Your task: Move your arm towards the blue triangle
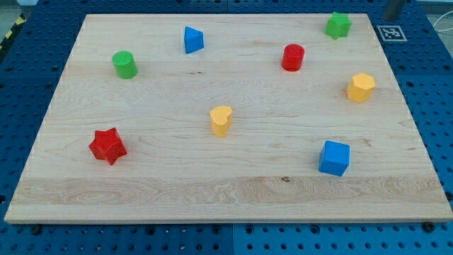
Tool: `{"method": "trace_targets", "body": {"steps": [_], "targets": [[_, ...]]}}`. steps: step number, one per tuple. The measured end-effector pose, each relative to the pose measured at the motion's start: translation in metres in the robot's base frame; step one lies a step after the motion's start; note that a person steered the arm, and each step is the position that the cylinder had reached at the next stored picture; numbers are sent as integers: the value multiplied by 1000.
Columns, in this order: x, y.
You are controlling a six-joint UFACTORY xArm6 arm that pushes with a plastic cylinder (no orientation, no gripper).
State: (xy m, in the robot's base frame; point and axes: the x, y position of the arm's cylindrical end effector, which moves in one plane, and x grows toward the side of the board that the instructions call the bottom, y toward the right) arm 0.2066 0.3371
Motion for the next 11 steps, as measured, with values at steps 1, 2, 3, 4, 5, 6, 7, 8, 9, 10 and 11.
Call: {"method": "trace_targets", "body": {"steps": [1, 2, 3, 4, 5, 6, 7, 8, 9, 10, 11], "targets": [[0, 0], [-14, -6], [-15, -29], [-10, -66], [-10, -102], [-10, -138], [-7, -176], [9, -201], [33, -208], [55, -230], [66, -267]]}}
